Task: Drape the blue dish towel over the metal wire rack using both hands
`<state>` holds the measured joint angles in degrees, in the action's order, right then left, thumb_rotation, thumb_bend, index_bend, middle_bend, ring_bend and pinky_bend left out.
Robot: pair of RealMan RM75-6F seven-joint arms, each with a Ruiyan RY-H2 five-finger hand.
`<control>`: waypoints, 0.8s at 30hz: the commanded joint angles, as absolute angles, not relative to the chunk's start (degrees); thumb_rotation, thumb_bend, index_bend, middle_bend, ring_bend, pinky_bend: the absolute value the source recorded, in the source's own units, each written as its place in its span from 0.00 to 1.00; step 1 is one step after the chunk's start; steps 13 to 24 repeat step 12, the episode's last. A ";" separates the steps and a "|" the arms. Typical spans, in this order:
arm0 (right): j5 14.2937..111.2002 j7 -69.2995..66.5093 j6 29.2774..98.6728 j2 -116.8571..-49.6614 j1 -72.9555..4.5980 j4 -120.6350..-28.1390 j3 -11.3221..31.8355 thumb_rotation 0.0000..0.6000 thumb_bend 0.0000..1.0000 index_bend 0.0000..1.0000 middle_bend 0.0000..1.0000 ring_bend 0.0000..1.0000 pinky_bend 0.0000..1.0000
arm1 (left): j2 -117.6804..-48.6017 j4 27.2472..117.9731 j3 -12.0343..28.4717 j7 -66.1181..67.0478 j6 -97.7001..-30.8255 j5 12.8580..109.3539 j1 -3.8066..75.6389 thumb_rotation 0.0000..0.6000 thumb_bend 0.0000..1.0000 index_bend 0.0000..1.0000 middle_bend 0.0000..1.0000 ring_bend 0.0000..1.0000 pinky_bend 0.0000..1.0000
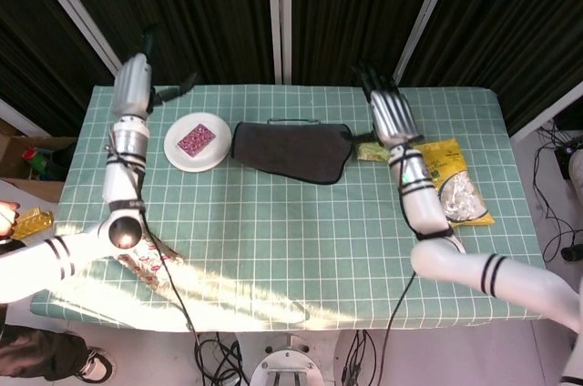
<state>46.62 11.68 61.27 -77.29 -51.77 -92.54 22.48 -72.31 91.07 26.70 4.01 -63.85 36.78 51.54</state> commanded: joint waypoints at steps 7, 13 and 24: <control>80.26 16.45 100.03 -67.43 -11.06 -107.95 -8.65 1.00 0.09 0.00 0.00 0.00 0.00 | -67.26 104.88 -7.15 15.62 -91.87 84.48 18.01 0.42 0.17 0.16 0.07 0.06 0.13; 81.67 9.36 104.03 -71.28 -2.95 -98.65 -11.13 1.00 0.12 0.00 0.00 0.00 0.00 | -70.73 98.20 -11.47 13.36 -95.33 86.27 10.42 0.41 0.15 0.16 0.07 0.06 0.13; 81.67 9.36 104.03 -71.28 -2.95 -98.65 -11.13 1.00 0.12 0.00 0.00 0.00 0.00 | -70.73 98.20 -11.47 13.36 -95.33 86.27 10.42 0.41 0.15 0.16 0.07 0.06 0.13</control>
